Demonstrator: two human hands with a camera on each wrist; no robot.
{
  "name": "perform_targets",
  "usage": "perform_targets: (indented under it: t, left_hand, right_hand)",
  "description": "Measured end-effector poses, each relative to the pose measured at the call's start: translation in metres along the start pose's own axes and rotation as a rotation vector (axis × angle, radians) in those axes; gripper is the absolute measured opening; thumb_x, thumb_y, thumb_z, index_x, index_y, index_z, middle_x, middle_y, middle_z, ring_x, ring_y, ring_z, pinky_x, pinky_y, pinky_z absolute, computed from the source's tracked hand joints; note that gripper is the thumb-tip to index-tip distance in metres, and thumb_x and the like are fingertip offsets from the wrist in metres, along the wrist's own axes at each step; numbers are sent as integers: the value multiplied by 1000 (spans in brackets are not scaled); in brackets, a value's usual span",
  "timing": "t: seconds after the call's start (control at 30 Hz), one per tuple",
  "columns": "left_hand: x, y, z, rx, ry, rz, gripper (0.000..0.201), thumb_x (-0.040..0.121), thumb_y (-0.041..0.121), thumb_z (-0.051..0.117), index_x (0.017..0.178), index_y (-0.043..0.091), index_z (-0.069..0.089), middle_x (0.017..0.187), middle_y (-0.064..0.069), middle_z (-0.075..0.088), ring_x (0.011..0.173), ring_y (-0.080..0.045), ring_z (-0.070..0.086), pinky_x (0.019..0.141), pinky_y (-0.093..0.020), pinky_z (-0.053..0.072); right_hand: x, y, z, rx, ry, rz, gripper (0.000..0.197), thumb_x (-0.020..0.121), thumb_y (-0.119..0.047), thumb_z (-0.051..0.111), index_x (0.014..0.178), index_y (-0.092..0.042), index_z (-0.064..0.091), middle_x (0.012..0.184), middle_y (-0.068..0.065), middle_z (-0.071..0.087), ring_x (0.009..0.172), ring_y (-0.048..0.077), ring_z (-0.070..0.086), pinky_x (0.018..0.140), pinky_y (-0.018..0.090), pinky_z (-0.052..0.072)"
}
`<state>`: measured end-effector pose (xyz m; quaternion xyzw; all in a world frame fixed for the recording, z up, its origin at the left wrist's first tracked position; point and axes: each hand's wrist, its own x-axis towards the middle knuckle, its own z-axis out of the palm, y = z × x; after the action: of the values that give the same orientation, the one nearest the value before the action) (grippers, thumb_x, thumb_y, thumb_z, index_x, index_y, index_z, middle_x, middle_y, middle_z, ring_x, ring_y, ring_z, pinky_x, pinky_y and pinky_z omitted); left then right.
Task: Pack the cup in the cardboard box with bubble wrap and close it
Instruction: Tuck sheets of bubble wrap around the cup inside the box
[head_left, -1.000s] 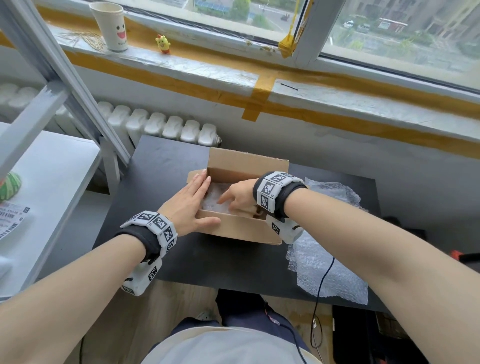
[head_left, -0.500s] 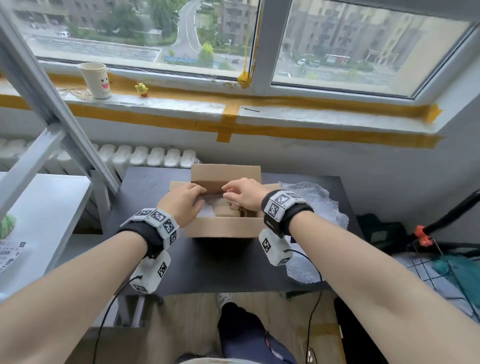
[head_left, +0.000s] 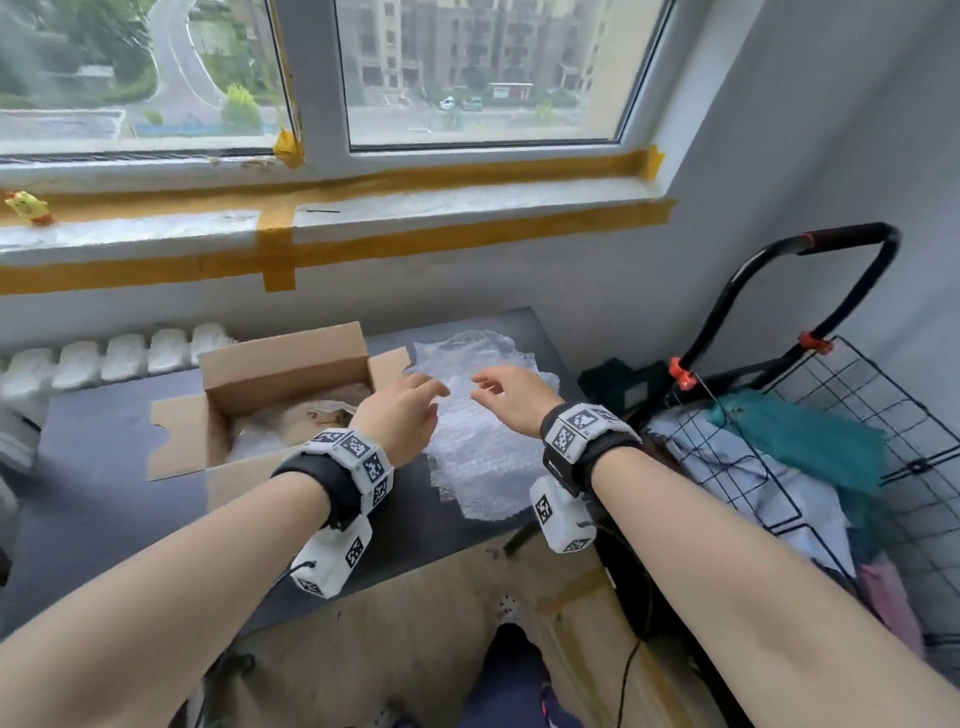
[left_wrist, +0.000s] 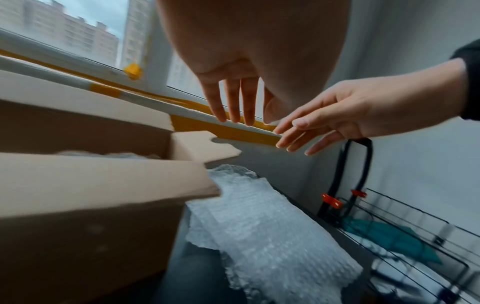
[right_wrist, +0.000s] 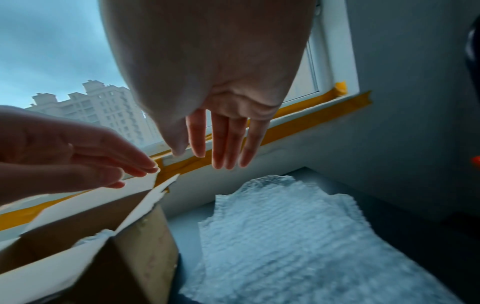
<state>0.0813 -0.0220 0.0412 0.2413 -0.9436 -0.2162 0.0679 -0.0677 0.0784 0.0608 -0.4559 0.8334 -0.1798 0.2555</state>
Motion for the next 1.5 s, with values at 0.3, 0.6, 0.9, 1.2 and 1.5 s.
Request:
perform_targets:
  t: [0.3,0.6,0.9,1.2,1.5]
  left_hand:
    - [40,42,81,-1,-180,-76,37,98,18,41,134,16,44,143,-2,43,130,-21,41,97,-39,46]
    - [53,21,127,141,-296,-285,66,93,44,49,146,16,23,157,-11,17,144,-27,18,118,-39,20]
    - [58,9,141,192,-309,-325,50,88,29,61,132,13,44,132,-9,48,120,-29,46,98,-39,41]
    - [57,13,129,109,-159,-283,19,95,17,50,112,10,57,111,-10,59,103,-31,53,68,-37,42]
    - [48,28,102,36,-133,-226,37,102,28,34,136,24,47,142,-4,49,132,-23,41,98,-40,43]
  right_hand:
    - [6,97,-1,-58,-146,107,47,94,-31,55,138,-19,45,144,3,47,131,21,46,109,39,38]
    - [36,147,30,-162,-260,-2,74,89,-26,63,149,-27,20,161,-4,9,148,16,14,119,41,21]
    - [51,162,49,-285,-280,-77,79,84,-13,68,148,-26,23,160,-2,14,145,20,21,115,40,24]
    - [46,151,34,-226,-74,-33,37,90,-13,57,127,-19,55,136,-1,54,124,22,50,104,35,37]
    - [25,135,16,-108,-85,105,79,80,-38,72,146,-22,30,156,3,25,141,23,31,114,43,32]
